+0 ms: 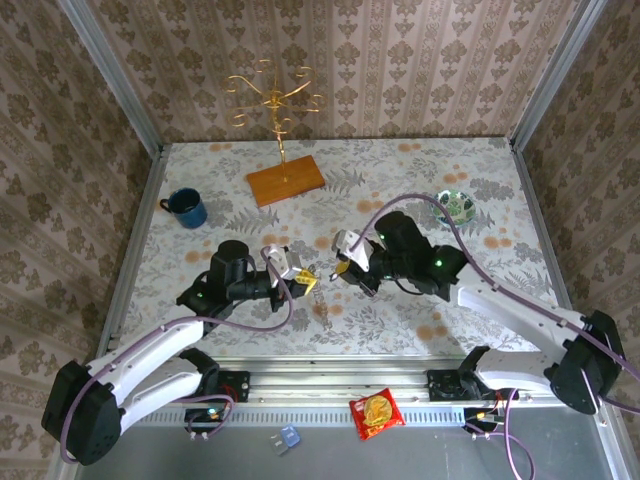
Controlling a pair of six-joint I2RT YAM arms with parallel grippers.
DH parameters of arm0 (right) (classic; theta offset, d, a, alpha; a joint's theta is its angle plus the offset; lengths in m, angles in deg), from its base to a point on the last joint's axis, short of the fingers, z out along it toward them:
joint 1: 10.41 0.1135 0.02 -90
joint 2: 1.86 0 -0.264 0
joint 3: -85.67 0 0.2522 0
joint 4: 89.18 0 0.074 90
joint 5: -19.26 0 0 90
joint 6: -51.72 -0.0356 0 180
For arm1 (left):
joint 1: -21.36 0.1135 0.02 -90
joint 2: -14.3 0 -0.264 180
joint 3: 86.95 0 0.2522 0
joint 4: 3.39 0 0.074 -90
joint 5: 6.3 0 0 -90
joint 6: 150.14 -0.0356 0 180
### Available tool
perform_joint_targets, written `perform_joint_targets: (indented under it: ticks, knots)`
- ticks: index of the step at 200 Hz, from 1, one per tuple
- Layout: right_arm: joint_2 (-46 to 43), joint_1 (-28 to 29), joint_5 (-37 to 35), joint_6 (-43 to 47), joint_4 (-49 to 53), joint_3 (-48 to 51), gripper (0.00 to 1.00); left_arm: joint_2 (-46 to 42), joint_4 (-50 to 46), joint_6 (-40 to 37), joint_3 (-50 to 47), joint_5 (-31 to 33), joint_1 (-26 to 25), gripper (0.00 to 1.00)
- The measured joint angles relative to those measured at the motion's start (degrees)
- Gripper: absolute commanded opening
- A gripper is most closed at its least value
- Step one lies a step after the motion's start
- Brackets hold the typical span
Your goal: Put the keys on the keyring
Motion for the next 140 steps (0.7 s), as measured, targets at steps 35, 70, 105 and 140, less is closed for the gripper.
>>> perform_joint_targets:
  ticks: [35,70,105,140]
  knots:
    - [5.9,-0.04,-3.8,-13.16,12.0,-4.24,0.0,-2.6,-0.87,-1.55,0.02,2.38,0.02,0.0]
    - [9.77,-0.33,-4.15,-26.23,20.46,-3.82,0.0,-2.93,-1.01,-2.38,0.02,3.19,0.09,0.0]
    - [15.13,-3.52,-2.97,-30.14,24.63,-3.89,0.0,-2.93,-1.05,-2.95,0.02,3.19,0.42,0.0]
    - [24.48,-6.54,-2.75,-30.03,26.86,-6.71,0.0,-2.93,-1.46,-3.1,0.02,3.19,0.46,0.0]
